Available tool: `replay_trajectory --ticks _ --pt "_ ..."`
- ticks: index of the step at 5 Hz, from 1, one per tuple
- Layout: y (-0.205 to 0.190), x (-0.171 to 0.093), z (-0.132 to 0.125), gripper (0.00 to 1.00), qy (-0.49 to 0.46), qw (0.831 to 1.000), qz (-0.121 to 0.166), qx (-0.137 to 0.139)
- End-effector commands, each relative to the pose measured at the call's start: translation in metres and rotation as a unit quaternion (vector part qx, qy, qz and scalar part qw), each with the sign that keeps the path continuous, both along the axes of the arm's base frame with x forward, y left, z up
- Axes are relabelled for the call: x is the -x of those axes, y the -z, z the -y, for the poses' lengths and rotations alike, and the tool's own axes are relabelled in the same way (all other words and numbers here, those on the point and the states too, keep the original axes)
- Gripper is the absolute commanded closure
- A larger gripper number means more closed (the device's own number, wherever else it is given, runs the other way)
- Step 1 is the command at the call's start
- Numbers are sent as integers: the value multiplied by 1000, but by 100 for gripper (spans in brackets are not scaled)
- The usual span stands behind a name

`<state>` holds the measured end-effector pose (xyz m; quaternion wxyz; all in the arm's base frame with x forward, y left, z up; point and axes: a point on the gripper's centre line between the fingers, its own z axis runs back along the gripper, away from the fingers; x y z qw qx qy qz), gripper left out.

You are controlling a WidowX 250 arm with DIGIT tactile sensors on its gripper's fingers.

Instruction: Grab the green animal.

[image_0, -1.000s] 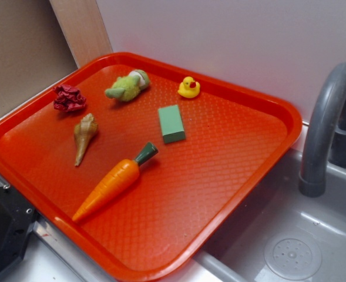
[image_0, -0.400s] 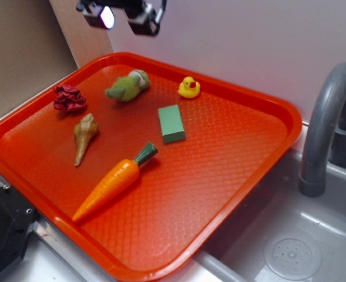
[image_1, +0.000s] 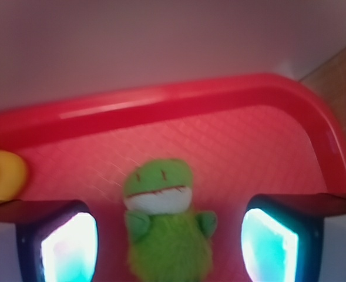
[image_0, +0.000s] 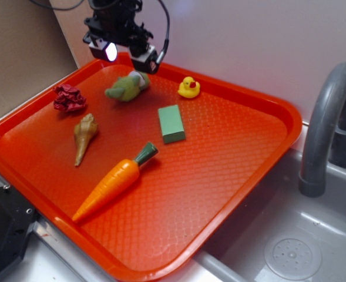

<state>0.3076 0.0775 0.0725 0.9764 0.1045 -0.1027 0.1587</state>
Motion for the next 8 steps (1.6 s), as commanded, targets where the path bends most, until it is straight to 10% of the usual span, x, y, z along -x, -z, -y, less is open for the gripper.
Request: replay_trajectory --ticks 1,2,5,8 --pt "26 3 -8 0 -24 997 33 68" --pt "36 -3 -2 100 -30 997 38 65" --pt "-108 34 39 100 -1 1000 -6 -5" --pt "-157 72 48 100 66 997 -14 43"
